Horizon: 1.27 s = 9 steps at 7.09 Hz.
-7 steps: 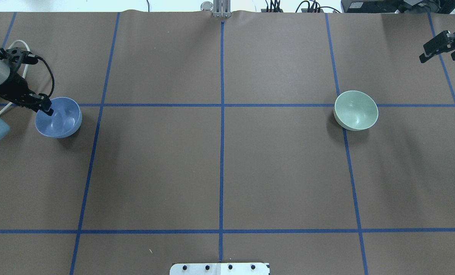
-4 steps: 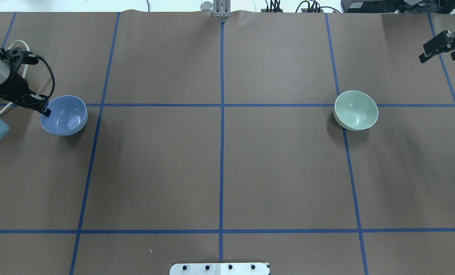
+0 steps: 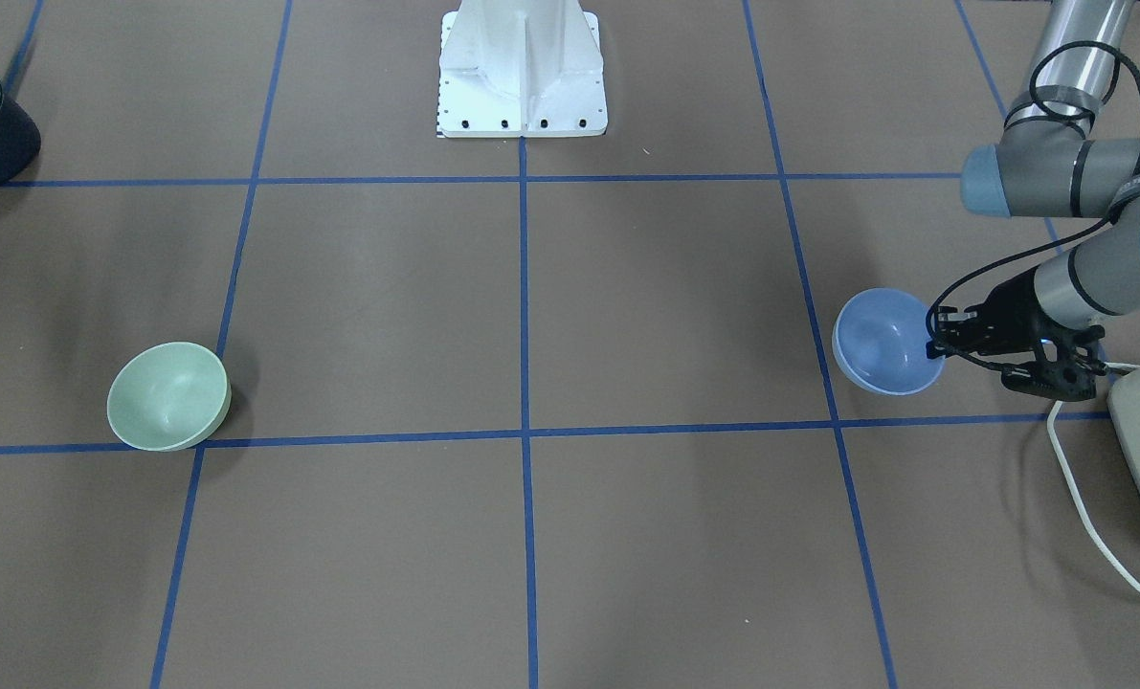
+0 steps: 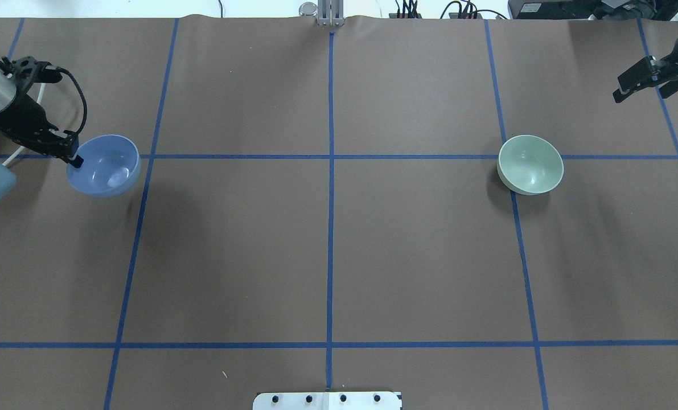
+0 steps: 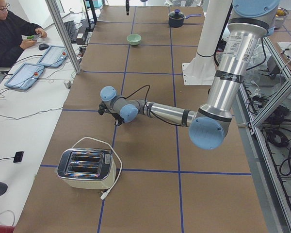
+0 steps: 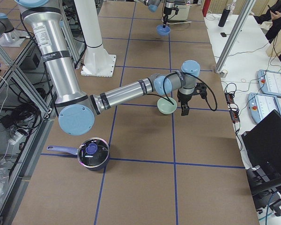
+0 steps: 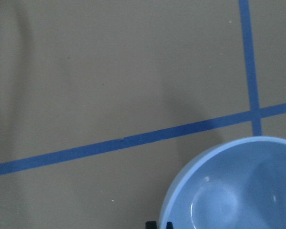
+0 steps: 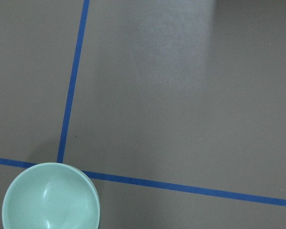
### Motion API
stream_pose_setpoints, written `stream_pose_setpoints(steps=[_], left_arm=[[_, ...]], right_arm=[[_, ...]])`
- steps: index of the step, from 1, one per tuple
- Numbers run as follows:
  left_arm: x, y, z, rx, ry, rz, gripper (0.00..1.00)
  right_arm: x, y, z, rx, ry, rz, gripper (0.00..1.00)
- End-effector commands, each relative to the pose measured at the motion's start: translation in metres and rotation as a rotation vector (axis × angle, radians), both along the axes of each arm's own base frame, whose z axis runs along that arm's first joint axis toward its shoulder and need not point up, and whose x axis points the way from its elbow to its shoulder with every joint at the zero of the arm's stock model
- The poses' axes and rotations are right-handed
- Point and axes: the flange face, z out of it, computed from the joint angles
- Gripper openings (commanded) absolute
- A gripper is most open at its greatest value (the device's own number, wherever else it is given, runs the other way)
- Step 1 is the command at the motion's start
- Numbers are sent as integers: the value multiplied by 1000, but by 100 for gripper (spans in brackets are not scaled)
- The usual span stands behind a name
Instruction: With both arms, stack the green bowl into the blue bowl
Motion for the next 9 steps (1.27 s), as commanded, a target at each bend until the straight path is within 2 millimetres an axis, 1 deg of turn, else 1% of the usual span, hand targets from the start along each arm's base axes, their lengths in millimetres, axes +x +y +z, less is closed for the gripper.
stream_pose_setpoints(steps=[1,2,3,4,5,6,7,8,9], left_arm=[[-6,11,-120,-71,-21,-21,0],[-1,14,-168,-117,-5,-76,0],[15,24,-205,-162,16,-116,0],[57,44,-238,-209,23,-110,0],[97,59,-269,-253,30,-98,0],[125,67,-276,-230,4,-107,0],[155,72,-277,-234,-1,-97,0],[167,62,-279,-246,25,-143,0],[177,66,-276,-241,21,-143,0]], right_arm=[[-51,10,-1,-44,9,-13,99],[-76,11,6,-38,3,-6,98],[-108,-3,19,-43,-17,27,97],[-136,-14,41,-24,-18,34,97],[-150,-26,53,-23,-22,39,97],[-161,-25,54,-30,-17,37,97],[-175,-23,46,-43,-24,43,97],[-189,-17,42,-54,-39,47,96],[-187,-15,37,-43,-54,49,95]])
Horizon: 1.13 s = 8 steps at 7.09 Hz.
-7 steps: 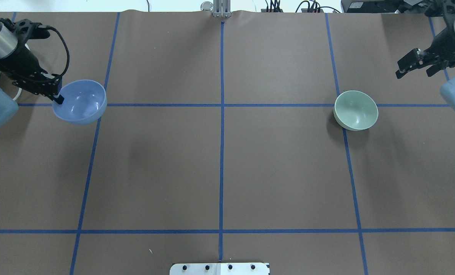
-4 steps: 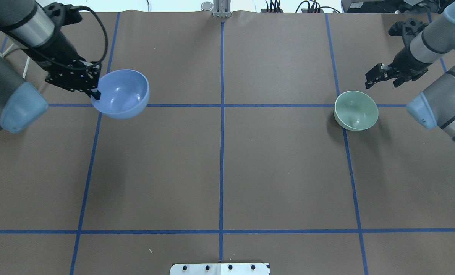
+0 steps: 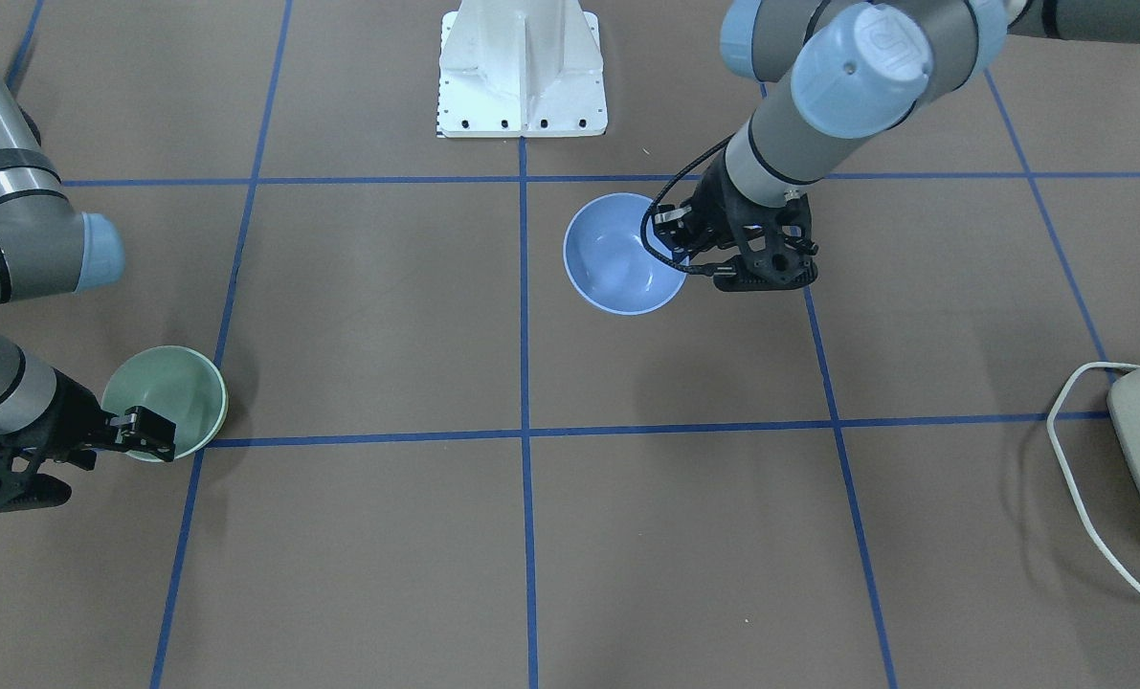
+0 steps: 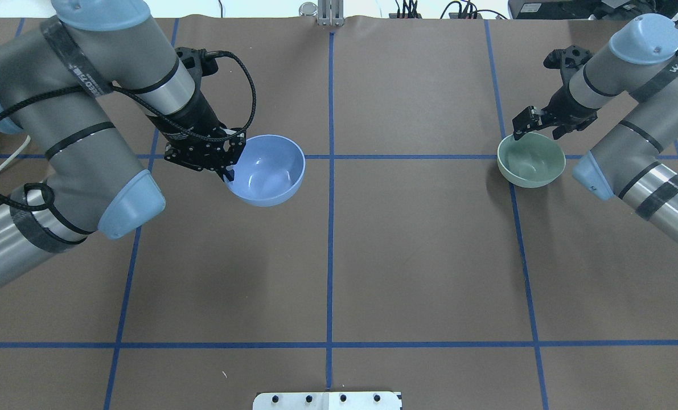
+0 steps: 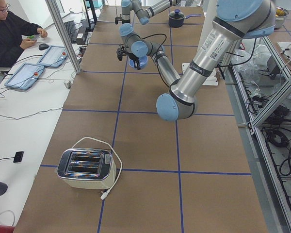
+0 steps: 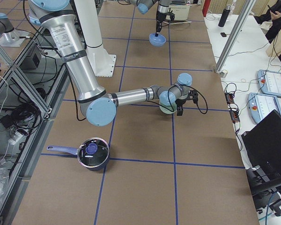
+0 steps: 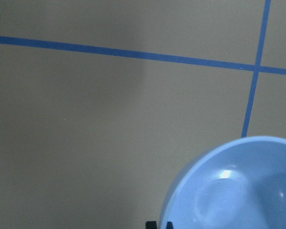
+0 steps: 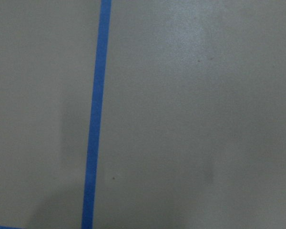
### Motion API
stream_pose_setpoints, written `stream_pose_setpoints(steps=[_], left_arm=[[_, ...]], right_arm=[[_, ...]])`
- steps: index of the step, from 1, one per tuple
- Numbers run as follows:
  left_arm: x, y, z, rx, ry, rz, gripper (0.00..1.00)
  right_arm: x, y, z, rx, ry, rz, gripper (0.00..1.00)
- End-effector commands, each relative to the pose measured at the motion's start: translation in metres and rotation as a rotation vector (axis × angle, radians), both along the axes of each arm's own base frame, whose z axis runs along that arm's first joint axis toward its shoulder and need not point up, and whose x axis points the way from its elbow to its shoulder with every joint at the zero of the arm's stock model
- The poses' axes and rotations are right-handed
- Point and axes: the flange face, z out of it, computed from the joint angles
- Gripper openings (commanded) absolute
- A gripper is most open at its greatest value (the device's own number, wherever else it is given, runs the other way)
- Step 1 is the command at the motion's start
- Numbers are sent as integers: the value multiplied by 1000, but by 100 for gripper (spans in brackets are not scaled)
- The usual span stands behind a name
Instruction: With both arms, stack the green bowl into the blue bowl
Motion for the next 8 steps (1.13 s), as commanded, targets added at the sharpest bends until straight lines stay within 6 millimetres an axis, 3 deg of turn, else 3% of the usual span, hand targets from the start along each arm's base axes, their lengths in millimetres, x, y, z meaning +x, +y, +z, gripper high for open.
stream_pose_setpoints(steps=[1,2,4,5,7,8], left_arm=[[20,4,3,4,-3,-16,0],[22,5,3,4,-3,-13,0],[22,5,4,4,-3,-13,0],[22,5,3,5,-2,-13,0],[22,5,2,0,-2,-17,0],[22,5,1,1,-1,-17,0]], right_arm=[[5,4,-20,0,-57,-7,96],[26,0,-17,-6,-73,2,97],[39,14,-6,-19,-86,-4,97],[43,20,6,-24,-71,1,98],[56,43,49,14,-40,-49,98],[60,50,58,24,-46,-47,98]])
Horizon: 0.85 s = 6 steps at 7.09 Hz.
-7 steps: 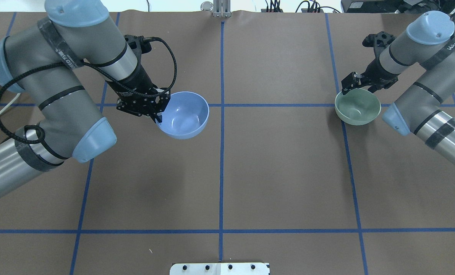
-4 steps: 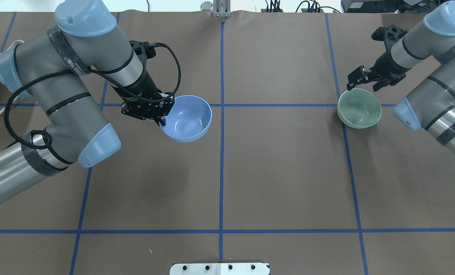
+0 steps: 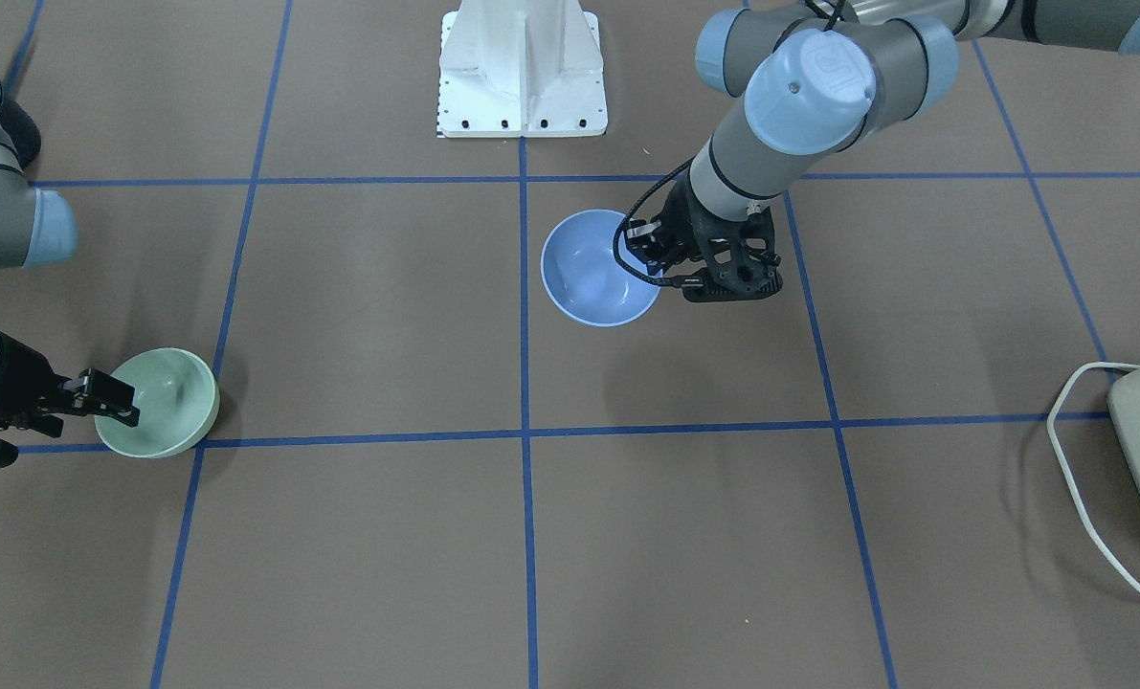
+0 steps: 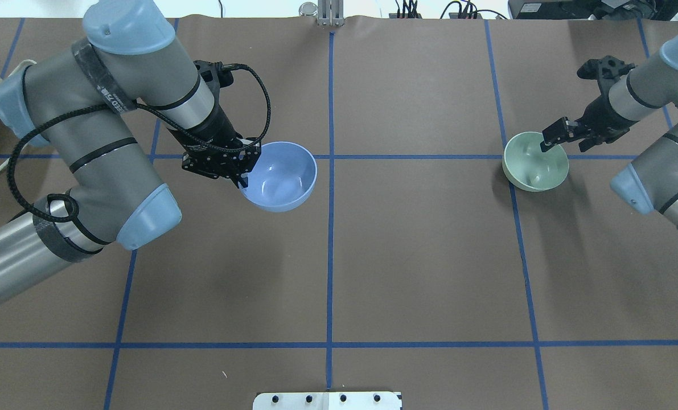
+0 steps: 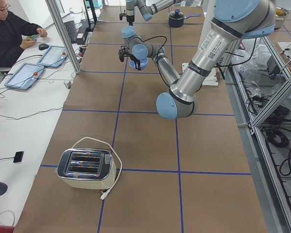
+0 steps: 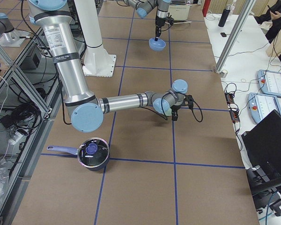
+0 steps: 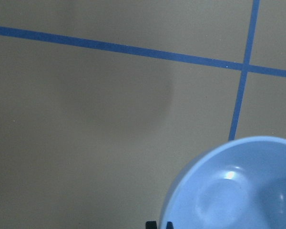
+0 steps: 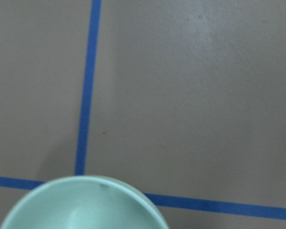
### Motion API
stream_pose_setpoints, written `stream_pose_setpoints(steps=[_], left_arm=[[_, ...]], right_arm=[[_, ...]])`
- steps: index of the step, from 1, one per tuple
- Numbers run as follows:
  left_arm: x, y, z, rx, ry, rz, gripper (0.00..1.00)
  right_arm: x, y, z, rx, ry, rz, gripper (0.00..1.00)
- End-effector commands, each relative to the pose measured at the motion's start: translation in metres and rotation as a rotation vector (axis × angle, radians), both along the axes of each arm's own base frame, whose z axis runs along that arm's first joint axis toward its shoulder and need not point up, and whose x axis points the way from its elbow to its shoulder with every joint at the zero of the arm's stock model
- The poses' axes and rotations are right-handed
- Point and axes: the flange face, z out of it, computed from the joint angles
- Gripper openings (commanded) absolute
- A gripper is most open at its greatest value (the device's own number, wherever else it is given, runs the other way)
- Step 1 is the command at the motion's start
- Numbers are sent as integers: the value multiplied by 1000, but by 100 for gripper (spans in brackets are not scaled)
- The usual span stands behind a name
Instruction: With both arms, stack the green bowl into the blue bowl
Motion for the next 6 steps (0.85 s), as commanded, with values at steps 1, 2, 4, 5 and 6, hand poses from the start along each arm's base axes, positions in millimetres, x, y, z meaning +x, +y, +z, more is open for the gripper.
stream_pose_setpoints(steps=[1,2,4,5,6], left_arm=[[0,0,0,-1,0,-1,0],[6,3,2,-5,-4,8,0],[39,2,7,2,-19,-7,0],[55,-8,15,-3,-9,-45,0],[83,-7,23,-5,4,-54,0]], right_arm=[[4,12,15,14,1,-7,98],[-1,13,13,11,-3,-8,96],[-10,13,8,9,-6,-10,96],[-12,13,6,11,-8,-14,96],[-12,13,1,19,-12,-12,96]])
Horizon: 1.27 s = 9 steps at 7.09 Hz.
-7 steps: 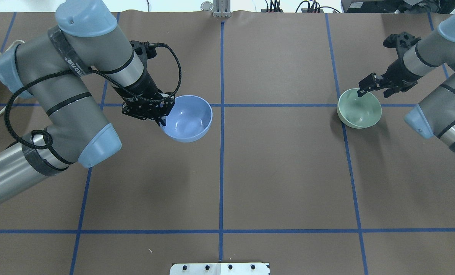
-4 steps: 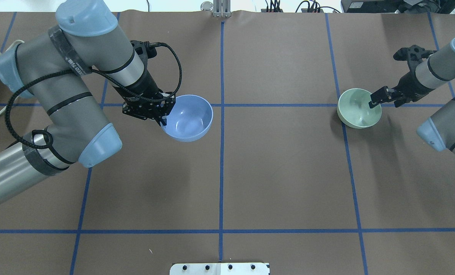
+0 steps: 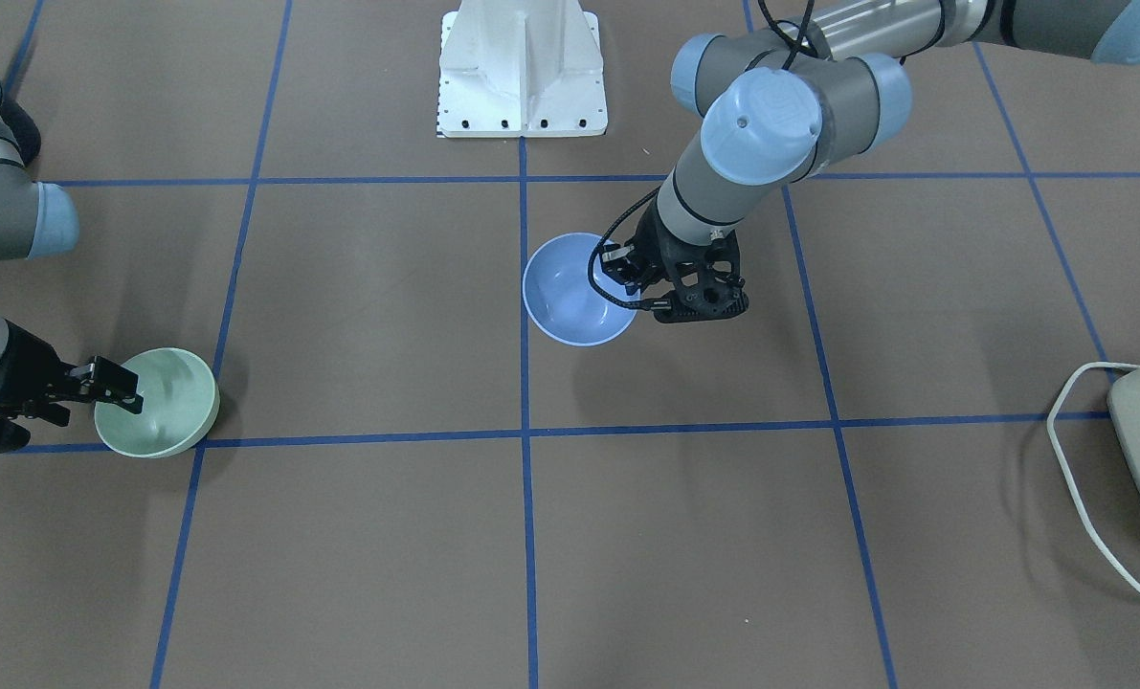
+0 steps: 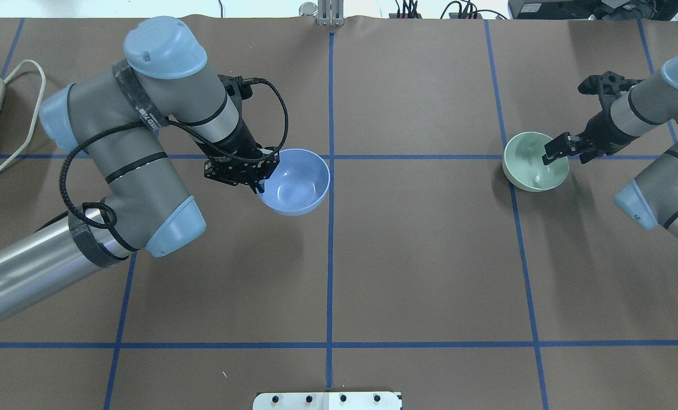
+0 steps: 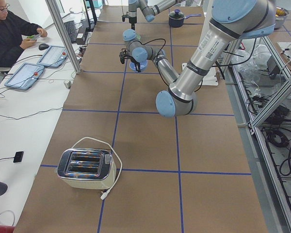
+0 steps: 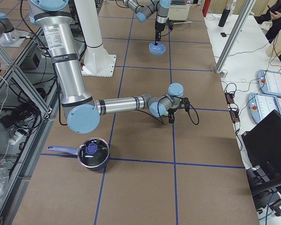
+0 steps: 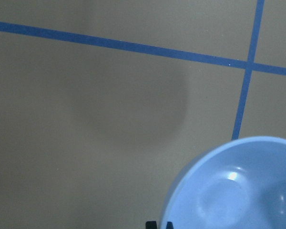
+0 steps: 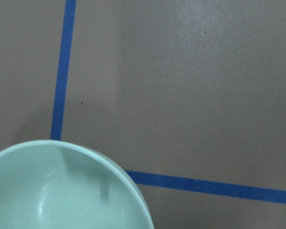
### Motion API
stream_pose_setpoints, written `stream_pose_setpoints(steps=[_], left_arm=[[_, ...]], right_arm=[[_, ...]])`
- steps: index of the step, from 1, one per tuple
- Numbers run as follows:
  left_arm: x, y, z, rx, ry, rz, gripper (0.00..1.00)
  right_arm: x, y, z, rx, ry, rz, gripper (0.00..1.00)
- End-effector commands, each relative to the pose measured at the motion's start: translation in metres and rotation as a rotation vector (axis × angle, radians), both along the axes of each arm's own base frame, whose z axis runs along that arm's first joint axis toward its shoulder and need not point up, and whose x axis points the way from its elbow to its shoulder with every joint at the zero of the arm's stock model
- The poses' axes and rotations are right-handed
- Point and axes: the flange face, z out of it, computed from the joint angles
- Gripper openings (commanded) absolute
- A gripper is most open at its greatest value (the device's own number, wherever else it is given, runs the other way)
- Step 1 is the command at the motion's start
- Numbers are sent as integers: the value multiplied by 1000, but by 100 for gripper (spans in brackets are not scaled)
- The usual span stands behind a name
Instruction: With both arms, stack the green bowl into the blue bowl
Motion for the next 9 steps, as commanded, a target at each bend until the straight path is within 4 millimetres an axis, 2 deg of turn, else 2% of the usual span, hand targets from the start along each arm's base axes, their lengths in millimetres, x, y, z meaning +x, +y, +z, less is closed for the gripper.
stream_pose_setpoints(steps=[1,2,3,4,5,6,8,9], left_arm=[[46,6,12,5,9,-40,0],[59,11,8,17,2,-44,0],[65,11,2,5,3,-51,0],[65,11,0,4,5,-52,0],[67,12,1,0,3,-51,0],[68,13,1,0,3,-50,0],[70,15,1,0,2,-46,0],[75,20,2,8,-4,-47,0]], right_arm=[[-1,0,-8,12,-7,0,96],[-1,0,-8,0,-9,10,96],[-1,1,-10,-9,-11,17,89],[-1,2,-13,-4,-15,16,74],[-1,2,-14,-2,-15,17,50],[0,3,-13,-2,-15,16,31],[0,4,-11,-2,-12,14,0],[0,5,-9,-1,-7,14,0]])
